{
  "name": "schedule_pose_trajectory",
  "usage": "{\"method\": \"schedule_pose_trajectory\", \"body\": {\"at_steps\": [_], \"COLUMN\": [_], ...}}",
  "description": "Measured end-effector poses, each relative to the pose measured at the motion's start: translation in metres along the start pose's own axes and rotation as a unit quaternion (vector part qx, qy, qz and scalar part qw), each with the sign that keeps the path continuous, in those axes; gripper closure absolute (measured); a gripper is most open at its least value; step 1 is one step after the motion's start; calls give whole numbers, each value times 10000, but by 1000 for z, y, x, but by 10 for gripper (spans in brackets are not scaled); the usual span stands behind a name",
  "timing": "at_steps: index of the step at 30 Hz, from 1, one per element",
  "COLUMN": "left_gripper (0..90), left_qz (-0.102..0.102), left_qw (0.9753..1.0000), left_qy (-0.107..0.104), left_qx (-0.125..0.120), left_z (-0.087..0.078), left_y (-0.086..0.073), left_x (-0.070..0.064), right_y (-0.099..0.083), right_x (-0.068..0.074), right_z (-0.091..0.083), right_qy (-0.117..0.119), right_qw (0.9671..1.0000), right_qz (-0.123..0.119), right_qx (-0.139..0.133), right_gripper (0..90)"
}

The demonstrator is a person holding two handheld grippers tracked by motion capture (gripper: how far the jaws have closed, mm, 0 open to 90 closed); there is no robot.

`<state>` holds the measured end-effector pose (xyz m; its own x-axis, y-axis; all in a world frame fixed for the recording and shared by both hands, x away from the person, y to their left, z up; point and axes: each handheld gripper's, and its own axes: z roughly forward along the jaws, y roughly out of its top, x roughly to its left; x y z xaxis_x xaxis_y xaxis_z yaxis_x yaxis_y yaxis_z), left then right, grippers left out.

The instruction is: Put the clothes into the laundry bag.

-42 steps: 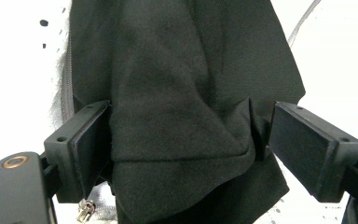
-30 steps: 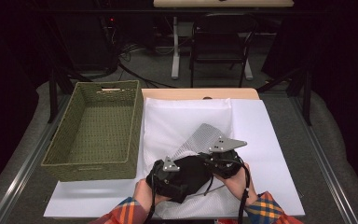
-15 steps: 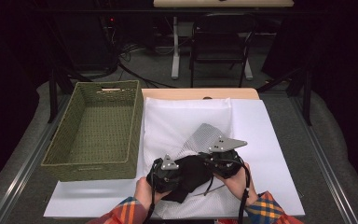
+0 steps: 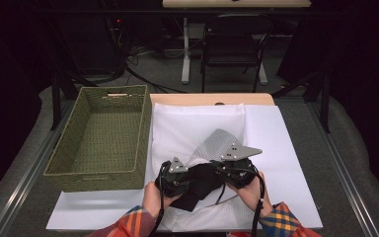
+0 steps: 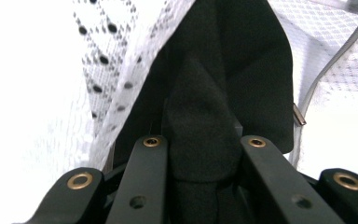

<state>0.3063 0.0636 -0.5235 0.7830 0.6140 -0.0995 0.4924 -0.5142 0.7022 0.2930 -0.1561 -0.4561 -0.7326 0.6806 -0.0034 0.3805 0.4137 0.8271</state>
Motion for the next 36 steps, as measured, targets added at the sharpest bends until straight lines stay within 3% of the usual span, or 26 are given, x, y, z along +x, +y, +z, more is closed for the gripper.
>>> {"method": "schedule_pose_trajectory", "body": {"at_steps": [8,18,36], "left_gripper": [793,792,785], "left_qz": [-59,-27,-110], "left_qw": [9999,9995,9966], "left_qy": [30,220,550], "left_qx": [-90,-245,-597], "left_z": [4,9,19], "left_y": [5,9,20], "left_x": [2,3,13], "right_y": [-1,-1,-1], "right_x": [-1,-2,-4], "right_z": [0,0,-1], "right_qy": [0,-8,-19], "right_qw": [10000,10000,9999], "right_qz": [32,78,87], "right_qx": [-18,-41,-116], "right_gripper": [886,886,887]}}
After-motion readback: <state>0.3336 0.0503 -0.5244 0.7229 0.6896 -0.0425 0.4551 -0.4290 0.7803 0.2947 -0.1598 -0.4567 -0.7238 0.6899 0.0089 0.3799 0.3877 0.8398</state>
